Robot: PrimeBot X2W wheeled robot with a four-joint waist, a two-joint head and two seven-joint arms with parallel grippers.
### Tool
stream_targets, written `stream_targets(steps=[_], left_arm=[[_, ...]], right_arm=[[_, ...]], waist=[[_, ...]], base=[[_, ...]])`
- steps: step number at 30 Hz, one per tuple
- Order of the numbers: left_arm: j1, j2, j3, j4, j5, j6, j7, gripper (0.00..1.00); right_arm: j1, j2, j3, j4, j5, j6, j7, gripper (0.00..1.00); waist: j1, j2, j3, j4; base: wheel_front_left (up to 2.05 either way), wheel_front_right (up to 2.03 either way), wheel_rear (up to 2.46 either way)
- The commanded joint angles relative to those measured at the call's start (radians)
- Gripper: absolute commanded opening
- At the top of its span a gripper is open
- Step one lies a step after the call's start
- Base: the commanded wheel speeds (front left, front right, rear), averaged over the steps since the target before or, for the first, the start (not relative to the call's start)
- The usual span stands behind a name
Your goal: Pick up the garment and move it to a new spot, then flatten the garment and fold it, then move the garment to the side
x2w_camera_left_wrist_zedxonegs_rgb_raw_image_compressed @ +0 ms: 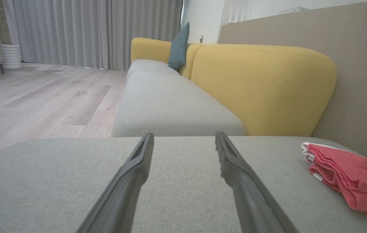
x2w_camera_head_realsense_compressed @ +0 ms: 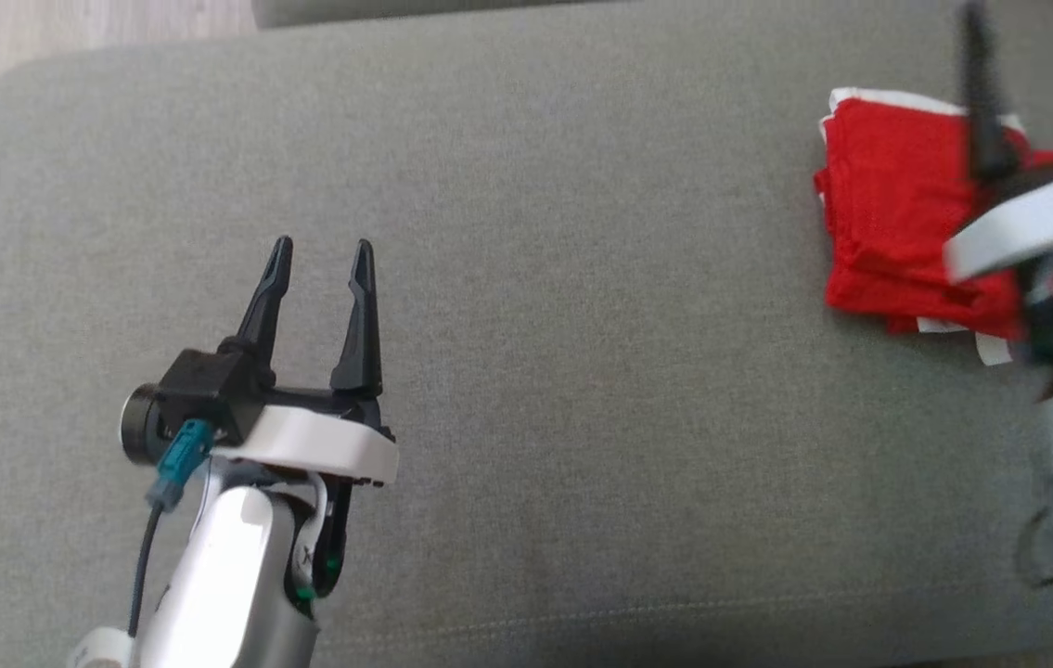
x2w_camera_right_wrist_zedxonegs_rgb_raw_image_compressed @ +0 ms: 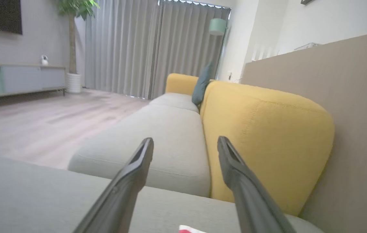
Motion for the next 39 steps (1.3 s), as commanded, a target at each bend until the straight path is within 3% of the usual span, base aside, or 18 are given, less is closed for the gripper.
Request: stream_targets(steps=[1, 4, 10, 19, 27, 39], left_arm=[[-0.015, 0.009, 0.041, -0.043, 0.0, 0.006, -0.005, 1.0], [-0.001, 0.009, 0.044, -0.047, -0.002, 0.008, -0.005, 1.0], [0.045, 0.009, 0.045, -0.039, 0.006, 0.013, -0.005, 1.0], [0.139, 0.009, 0.035, -0.07, 0.024, 0.022, -0.005, 1.0], [0.167, 0.009, 0.032, -0.112, 0.053, 0.011, -0.005, 1.0], [0.182, 0.009, 0.053, -0.156, 0.009, 0.013, -0.005, 1.0]], right_arm=[[0.029, 0.054, 0.008, -0.051, 0.01, -0.001, -0.025, 1.0], [0.097, 0.149, 0.016, -0.072, 0.005, -0.001, -0.062, 1.0], [0.233, 0.234, 0.042, -0.079, -0.025, -0.001, -0.141, 1.0], [0.397, 0.244, 0.092, -0.06, -0.027, -0.001, -0.231, 1.0], [0.456, 0.245, 0.085, -0.057, -0.002, -0.001, -0.252, 1.0], [0.48, 0.245, 0.079, -0.072, 0.024, -0.001, -0.257, 1.0]], waist=[[0.0, 0.0, -0.024, 0.001], [0.0, 0.0, -0.05, 0.003], [0.0, 0.0, -0.1, 0.004], [0.0, 0.0, -0.151, -0.001], [0.0, 0.0, -0.152, 0.0], [0.0, 0.0, -0.148, -0.001]], base=[[0.0, 0.0, 0.0], [0.0, 0.0, 0.0], [0.0, 0.0, 0.0], [0.0, 0.0, 0.0], [0.0, 0.0, 0.0], [0.0, 0.0, 0.0]])
